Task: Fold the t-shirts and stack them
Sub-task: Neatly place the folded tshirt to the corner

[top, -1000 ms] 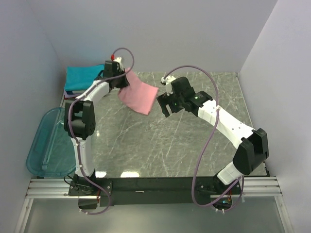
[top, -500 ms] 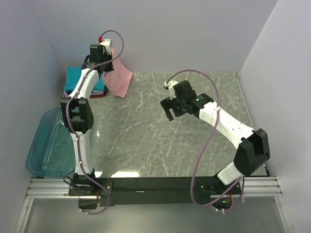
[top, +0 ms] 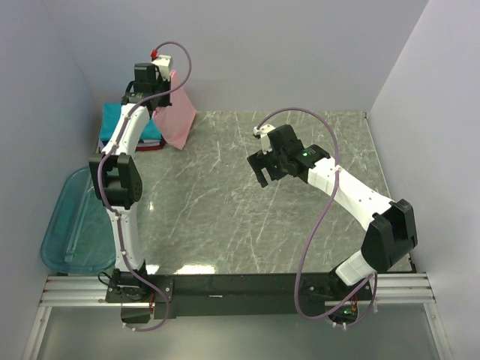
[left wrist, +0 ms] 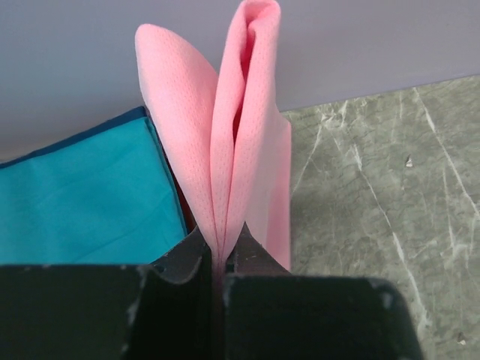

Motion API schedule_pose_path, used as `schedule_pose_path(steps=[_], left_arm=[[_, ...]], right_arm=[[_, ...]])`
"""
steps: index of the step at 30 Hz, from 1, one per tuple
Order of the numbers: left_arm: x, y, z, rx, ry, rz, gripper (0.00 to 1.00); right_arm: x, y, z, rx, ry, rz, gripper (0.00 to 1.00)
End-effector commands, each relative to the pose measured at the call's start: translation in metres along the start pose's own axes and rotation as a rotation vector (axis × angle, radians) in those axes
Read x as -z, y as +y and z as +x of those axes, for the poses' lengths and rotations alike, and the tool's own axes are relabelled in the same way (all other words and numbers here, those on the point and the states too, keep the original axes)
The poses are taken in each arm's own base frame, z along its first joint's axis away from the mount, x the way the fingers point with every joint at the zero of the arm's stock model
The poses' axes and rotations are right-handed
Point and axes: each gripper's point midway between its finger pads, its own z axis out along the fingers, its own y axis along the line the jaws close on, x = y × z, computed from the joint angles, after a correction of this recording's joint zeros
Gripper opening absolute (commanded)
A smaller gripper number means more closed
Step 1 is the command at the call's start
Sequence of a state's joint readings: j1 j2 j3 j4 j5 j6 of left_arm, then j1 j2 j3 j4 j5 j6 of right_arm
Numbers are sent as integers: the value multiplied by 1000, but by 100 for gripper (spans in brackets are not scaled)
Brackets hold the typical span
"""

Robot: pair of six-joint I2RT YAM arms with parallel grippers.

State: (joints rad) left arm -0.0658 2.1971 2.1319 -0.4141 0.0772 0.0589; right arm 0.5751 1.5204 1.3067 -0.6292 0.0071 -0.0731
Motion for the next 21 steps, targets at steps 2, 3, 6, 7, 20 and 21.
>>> schedule_pose_path(steps=[2, 3, 6, 7, 20, 21], left_arm=[[56, 5, -80, -26, -185, -23, 0], [60, 5, -84, -20, -191, -23, 0], [65, 3, -89, -9, -194, -16, 0], [68, 3, -91, -6, -198, -14, 0], [91, 4, -115, 4, -246, -27, 0], [93, 6, -117, 5, -248, -35, 0]], right_arm=[[17, -5, -16, -6, -66, 15, 95], [17, -5, -17, -5, -66, 15, 95], [19, -5, -17, -5, -68, 13, 95], [19, -5, -17, -5, -69, 15, 95], [19, -6, -16, -7, -64, 16, 96], [18, -5, -15, -6, -61, 15, 96]])
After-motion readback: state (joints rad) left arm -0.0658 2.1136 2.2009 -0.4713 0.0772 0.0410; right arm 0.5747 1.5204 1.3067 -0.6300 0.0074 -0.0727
